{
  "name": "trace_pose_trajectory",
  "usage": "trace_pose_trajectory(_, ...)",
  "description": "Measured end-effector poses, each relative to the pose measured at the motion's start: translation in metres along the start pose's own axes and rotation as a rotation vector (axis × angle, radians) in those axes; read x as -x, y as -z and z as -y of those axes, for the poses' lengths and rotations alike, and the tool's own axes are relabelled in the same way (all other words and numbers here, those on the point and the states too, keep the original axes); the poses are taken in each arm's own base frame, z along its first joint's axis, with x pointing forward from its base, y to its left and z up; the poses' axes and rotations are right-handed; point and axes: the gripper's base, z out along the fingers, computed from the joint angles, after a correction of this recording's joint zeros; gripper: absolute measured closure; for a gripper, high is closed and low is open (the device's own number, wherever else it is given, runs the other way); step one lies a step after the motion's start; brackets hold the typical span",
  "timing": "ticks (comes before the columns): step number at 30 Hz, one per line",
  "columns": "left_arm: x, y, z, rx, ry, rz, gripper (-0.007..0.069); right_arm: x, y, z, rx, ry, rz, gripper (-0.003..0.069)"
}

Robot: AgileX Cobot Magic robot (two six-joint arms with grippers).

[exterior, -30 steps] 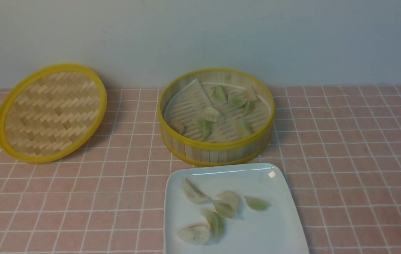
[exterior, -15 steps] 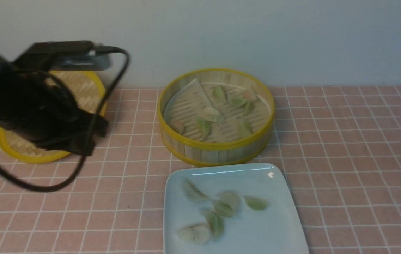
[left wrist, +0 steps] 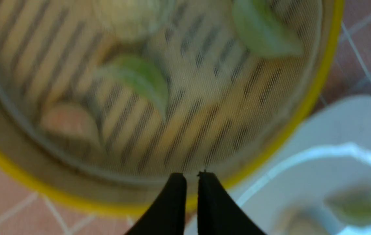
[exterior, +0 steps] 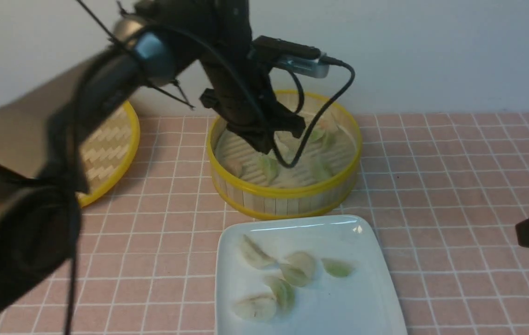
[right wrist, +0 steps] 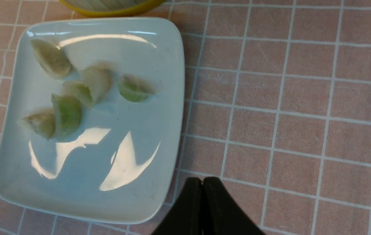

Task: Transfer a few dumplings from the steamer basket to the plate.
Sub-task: Use the left arm to grab a dumpling from the steamer

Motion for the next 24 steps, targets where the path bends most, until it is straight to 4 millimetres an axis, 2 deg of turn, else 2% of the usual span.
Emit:
trace_pose_trajectory(1, 0.007, -0.003, 0.000, 0.000, 0.013, 0.024, 0.0533, 0.000, 0.000, 0.000, 0.000, 0.000, 0.000, 0.0669)
trace_pose_trajectory(2, 0.011, -0.016, -0.002, -0.002, 0.033, 0.027, 0.0507, 0.000, 0.000, 0.000, -0.001, 0.001, 0.000, 0.0669)
trace_pose_trajectory(5, 0.020, -0.039, -0.005, 0.008, 0.112, 0.055, 0.0386, 0.000, 0.000, 0.000, 0.000, 0.001, -0.002, 0.0669)
trace_pose_trajectory(8, 0.021, -0.047, -0.010, 0.043, 0.167, 0.053, 0.0270, -0.001, 0.000, 0.000, 0.001, 0.001, -0.009, 0.0669)
trace_pose_trajectory(11, 0.021, -0.047, -0.012, 0.063, 0.207, 0.052, 0.0184, -0.001, 0.000, 0.000, 0.002, 0.001, -0.013, 0.0669)
trace_pose_trajectory(15, 0.020, -0.049, -0.014, 0.084, 0.224, 0.052, 0.0137, -0.001, 0.000, 0.000, 0.002, 0.002, -0.013, 0.0669)
trace_pose_trajectory(21, 0.012, -0.082, -0.019, 0.103, 0.230, -0.006, 0.0134, 0.000, 0.000, 0.000, 0.000, 0.002, -0.002, 0.0669)
trace_pose_trajectory(24, 0.010, -0.090, -0.020, 0.110, 0.231, -0.018, 0.0141, 0.000, 0.000, 0.000, 0.000, 0.002, -0.002, 0.0669)
